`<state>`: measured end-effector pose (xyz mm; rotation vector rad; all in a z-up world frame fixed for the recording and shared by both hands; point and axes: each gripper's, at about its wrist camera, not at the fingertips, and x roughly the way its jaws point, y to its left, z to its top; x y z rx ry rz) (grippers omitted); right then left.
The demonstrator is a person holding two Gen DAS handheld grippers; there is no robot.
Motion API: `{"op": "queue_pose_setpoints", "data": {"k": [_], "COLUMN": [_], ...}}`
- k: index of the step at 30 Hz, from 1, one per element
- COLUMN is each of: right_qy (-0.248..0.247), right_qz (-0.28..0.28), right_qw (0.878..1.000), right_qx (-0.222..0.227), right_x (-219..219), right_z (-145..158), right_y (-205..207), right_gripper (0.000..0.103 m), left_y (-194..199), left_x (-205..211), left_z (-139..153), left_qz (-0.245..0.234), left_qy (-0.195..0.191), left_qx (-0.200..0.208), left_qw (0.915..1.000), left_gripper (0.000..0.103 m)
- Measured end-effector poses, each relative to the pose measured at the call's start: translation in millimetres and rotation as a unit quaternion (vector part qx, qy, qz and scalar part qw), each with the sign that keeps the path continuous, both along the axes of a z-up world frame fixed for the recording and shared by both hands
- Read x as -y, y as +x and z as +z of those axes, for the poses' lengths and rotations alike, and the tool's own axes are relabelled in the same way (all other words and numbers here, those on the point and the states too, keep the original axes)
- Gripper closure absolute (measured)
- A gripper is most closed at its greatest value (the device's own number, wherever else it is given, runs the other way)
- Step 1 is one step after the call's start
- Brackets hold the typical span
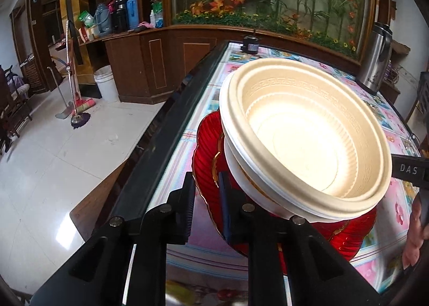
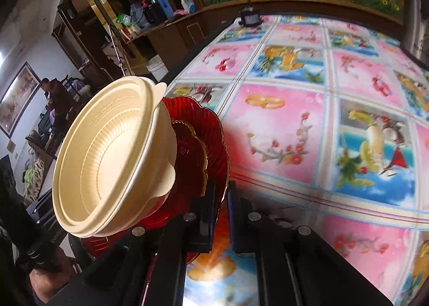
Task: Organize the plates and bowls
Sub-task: 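Open the left gripper and release the beige bowl on the stack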
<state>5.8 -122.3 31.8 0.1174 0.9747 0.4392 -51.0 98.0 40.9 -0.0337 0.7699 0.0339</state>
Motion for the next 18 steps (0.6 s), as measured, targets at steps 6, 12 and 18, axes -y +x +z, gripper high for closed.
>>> {"op": "queue_pose_setpoints", "data": {"k": [6,12,18], "right_qy": [0.014,0.022,0.012], "right_qz": [-0.029,-0.078,-0.15], "right_qw": [0.999,0.996,0.988], "right_qx": [0.012,0.022,0.032], "right_x": [40.7,102.2,178.9], "right_z": [13.0,13.7,9.5], "right_y": [-9.6,-19.4,-45.9], "right_gripper": [0.095,0.095,0.095], "left_y": [7.6,21.2,28.2], "left_x": [35.0,97.9,173.2], "left_z": [8.2,7.9,-3.6], "left_qz": [-0.028,-0.077,-0.138], "left_qy": [0.0,0.006,0.008], "left_qx": [0.003,-0.012,-0.035], "left_qw": [0.9996,0.9969,0.9898], "left_gripper": [0.088,0.089,0.088]}}
